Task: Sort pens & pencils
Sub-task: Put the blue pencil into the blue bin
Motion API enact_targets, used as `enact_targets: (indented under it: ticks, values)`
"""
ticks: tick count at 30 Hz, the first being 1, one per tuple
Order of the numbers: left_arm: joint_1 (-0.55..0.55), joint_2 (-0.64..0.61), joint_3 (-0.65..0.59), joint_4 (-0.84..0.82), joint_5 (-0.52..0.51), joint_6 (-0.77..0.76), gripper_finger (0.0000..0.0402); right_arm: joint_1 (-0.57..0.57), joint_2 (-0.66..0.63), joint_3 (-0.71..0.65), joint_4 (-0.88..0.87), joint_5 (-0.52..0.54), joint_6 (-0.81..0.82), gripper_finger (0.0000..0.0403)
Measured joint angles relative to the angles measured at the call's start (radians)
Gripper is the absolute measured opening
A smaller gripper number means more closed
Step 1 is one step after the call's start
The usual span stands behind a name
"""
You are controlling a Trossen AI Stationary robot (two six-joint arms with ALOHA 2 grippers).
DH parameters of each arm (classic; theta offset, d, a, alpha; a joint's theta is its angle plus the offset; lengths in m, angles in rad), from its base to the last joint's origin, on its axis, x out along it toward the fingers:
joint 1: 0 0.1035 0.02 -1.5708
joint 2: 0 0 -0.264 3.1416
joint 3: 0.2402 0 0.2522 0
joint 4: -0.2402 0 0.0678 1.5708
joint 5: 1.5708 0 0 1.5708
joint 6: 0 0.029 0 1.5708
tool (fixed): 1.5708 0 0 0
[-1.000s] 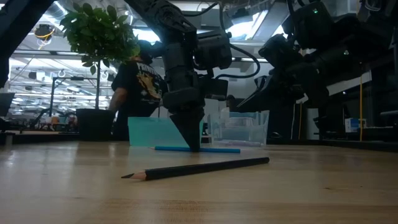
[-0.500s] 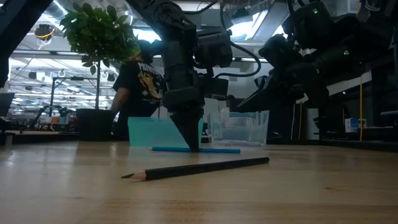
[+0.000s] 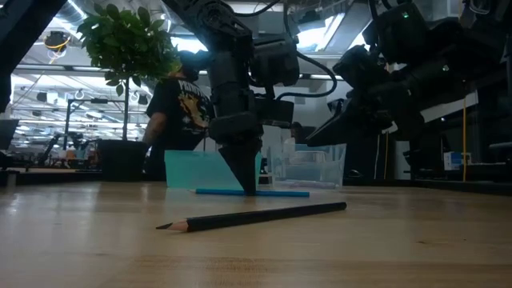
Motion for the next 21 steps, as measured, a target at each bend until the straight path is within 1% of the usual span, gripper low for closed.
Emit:
enact_targets:
  ticks: [5, 9, 12, 21]
  values:
    - [0.000, 0.000, 0.000, 0.003, 0.001, 0.009, 0.0002, 0.000, 0.000, 0.000, -0.004, 0.000, 0.001, 0.0048]
    - [-0.001, -0.001, 0.000, 0.005, -0.001, 0.051, 0.0002, 0.000, 0.000, 0.000, -0.004, 0.000, 0.001, 0.0048]
    - [-0.004, -0.010, -0.003, 0.006, -0.022, 0.078, 0.0001, 0.000, 0.000, 0.000, -0.004, 0.000, 0.001, 0.0048]
    - [-0.009, -0.109, -0.017, -0.024, -0.016, 0.089, 0.0005, 0.000, 0.000, 0.000, -0.011, 0.000, 0.004, 0.0048]
